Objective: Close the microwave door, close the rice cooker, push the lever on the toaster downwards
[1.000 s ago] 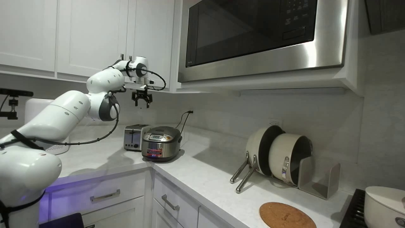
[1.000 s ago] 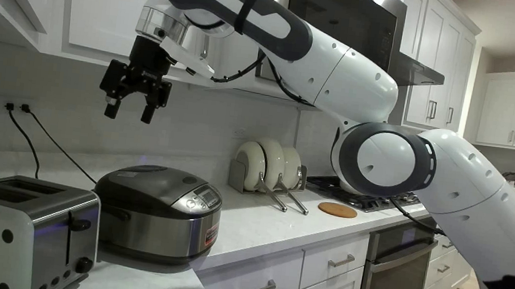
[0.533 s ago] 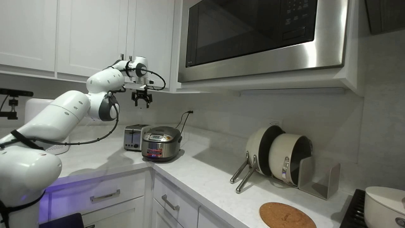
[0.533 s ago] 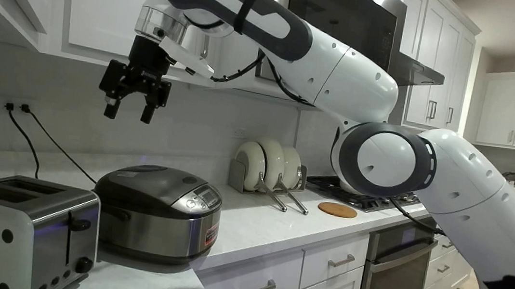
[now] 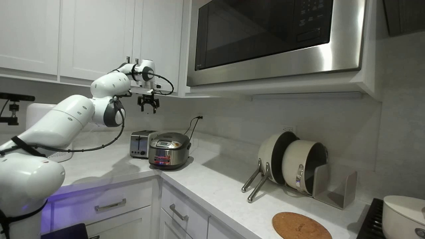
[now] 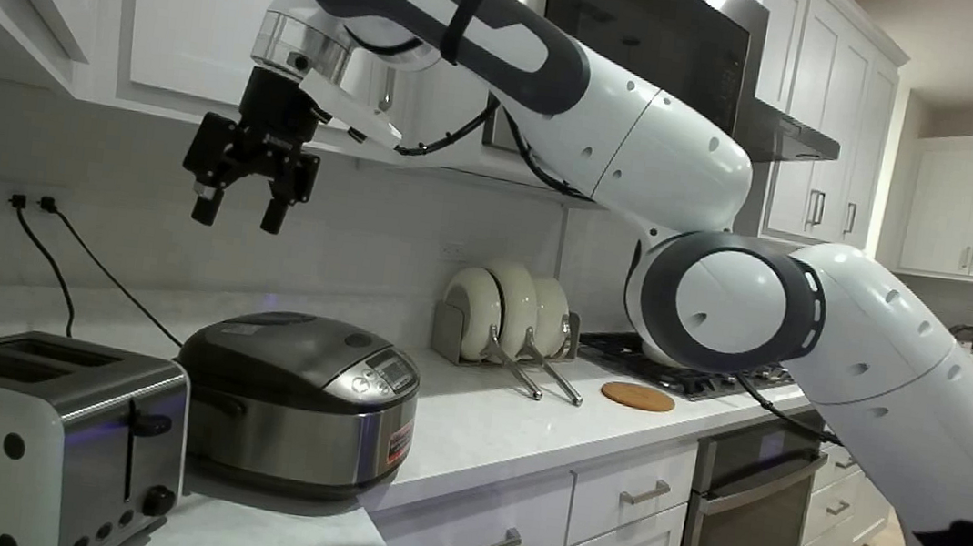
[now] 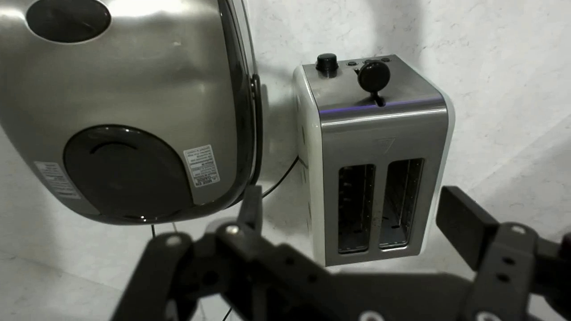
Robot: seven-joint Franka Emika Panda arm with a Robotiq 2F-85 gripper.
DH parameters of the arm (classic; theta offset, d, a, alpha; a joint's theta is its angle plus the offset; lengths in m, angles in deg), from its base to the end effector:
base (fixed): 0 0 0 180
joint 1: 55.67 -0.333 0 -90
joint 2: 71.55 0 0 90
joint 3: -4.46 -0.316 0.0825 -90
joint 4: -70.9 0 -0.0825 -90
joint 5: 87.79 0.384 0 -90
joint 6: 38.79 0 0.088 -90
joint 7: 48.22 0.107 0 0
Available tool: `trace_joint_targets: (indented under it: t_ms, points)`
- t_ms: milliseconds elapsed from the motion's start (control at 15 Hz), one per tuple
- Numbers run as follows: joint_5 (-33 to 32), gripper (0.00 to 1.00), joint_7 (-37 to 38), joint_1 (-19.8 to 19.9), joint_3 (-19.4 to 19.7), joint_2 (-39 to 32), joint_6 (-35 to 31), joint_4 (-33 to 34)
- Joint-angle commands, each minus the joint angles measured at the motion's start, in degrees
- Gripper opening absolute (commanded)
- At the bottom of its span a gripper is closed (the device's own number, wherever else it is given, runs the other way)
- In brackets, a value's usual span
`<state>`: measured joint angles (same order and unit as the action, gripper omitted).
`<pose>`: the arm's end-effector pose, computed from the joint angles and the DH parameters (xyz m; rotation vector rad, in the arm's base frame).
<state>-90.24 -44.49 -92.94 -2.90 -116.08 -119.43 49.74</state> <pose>0.5445 0.4532 0.6543 -2.8178 -0.9536 -0.3351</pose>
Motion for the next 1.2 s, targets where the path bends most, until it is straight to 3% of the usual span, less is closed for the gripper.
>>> trace_joint_targets:
  t_ms: [0,600,1133]
  points:
    - [1.30,1.00,-1.45,0.01,-0.38,1.20,-1.76,-0.84]
    - [2.31,1.00,-2.32,1.22,-1.00,0.97,-6.42,-0.77]
    - [1.95,1.00,-5.42,3.28,-0.63,2.96,-0.53,-2.04]
